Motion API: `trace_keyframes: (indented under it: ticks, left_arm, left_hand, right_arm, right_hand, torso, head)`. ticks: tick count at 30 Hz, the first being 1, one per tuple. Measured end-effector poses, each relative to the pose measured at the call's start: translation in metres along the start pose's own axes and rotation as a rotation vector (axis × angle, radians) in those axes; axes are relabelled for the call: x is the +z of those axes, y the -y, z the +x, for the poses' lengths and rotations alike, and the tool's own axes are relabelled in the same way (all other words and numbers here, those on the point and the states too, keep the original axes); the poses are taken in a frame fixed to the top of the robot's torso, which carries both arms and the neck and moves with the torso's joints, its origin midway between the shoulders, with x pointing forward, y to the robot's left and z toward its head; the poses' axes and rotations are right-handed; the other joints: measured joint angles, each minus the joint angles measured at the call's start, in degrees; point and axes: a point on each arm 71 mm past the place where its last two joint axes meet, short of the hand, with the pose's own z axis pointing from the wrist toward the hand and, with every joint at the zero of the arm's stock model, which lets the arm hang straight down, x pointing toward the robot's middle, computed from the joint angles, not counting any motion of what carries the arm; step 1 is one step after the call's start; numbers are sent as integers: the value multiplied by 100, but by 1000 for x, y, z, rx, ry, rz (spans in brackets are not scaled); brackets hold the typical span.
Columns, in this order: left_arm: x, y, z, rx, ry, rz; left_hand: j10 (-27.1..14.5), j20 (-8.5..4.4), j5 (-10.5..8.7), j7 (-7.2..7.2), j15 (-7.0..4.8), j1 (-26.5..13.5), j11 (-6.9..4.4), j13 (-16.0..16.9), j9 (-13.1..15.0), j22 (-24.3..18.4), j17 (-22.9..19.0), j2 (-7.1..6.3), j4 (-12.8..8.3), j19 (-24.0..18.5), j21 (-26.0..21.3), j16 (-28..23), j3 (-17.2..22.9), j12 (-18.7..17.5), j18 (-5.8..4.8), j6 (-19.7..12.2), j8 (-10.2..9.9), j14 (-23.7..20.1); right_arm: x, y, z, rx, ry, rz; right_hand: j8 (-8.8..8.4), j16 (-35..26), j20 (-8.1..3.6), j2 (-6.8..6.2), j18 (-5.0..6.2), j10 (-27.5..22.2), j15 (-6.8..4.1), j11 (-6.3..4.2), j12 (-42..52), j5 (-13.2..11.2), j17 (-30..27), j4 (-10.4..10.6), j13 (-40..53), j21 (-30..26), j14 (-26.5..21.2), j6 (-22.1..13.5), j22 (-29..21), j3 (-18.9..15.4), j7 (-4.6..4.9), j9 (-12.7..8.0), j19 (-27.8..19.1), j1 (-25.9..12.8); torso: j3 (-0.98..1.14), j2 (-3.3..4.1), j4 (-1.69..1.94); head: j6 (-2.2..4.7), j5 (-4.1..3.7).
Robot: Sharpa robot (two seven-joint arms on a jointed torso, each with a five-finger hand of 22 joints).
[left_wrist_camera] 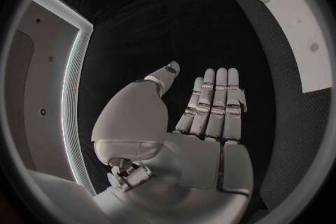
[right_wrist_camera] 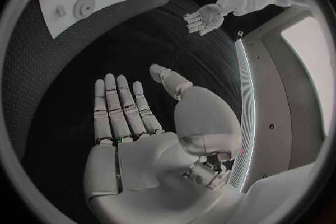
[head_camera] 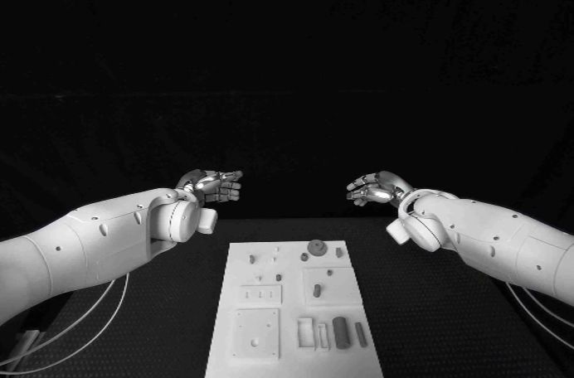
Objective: Assemble the parts on the task board
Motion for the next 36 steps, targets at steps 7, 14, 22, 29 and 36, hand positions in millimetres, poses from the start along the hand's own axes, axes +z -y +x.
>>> trace_keyframes:
  ticks: [7, 14, 22, 29, 36]
  left_arm:
    - [-7, 0, 1, 14, -59, 16]
    - [-20, 0, 10, 15, -132, 30]
    - [-35, 0, 22, 5, -200, 41]
    - [-43, 0, 26, -2, -229, 50]
    - [-49, 0, 32, -7, -253, 55]
  left_hand:
    - [231, -76, 0, -100, -137, 217, -133, -3, -100, -16, 75, 160, -367, 222, 0, -27, 145, -25, 3, 292, 27, 227]
    - [354, -175, 0, -92, -175, 186, -152, -37, -203, -56, 137, 192, -659, 359, -9, -68, 250, -135, 0, 419, -25, 380]
    - [375, -175, 0, -81, -175, 78, -132, -56, -245, -74, 159, 143, -681, 399, -49, -119, 258, -197, -1, 430, -51, 379]
    - [397, -175, 0, -71, -175, 24, -111, -63, -264, -88, 165, 139, -711, 399, -70, -157, 257, -224, -2, 439, -73, 379]
    - [397, -175, 0, -71, -175, -22, -111, -69, -271, -94, 165, 140, -726, 399, -70, -157, 272, -241, -3, 439, -72, 379]
  right_arm:
    - [3, -6, 9, -202, -42, -47]
    - [3, -11, 20, -427, -84, -87]
    - [6, -23, 38, -629, -120, -138]
    - [7, -30, 49, -749, -135, -173]
    - [7, -35, 56, -816, -146, -196]
  right_hand:
    - [33, 259, -58, -112, 184, 393, -266, -70, 12, 0, 254, 0, -6, 170, 718, 345, -1, 0, 54, 18, 735, 16]
    - [33, 508, -249, -237, 257, 822, -598, -193, 65, 0, 639, -17, -14, 381, 1469, 675, 41, 17, 102, 36, 1560, 105]
    - [33, 843, -520, -604, 342, 1927, -979, -717, 586, -1, 1308, -72, 607, 556, 2161, 1032, 52, -25, 58, 74, 2417, 225]
    - [-130, 3002, -1025, -698, 344, 1763, -1505, -991, 3149, -1, 3057, -80, 3676, 1739, 2577, 1160, 51, -448, -183, 150, 3475, 447]
    - [-333, 4695, -1350, -657, 252, 1165, -1594, -1009, 4948, -1, 3990, -84, 5655, 3633, 2467, 1198, 51, -336, -216, 206, 3443, 489]
  torso:
    - [7, 78, 36]
    - [1, 224, 144]
    - [-8, 427, 223]
    - [-27, 615, 301]
    - [-64, 759, 352]
  head:
    - [4, -52]
    - [-1, -161]
    - [5, -218]
    - [1, -274]
    - [25, -348]
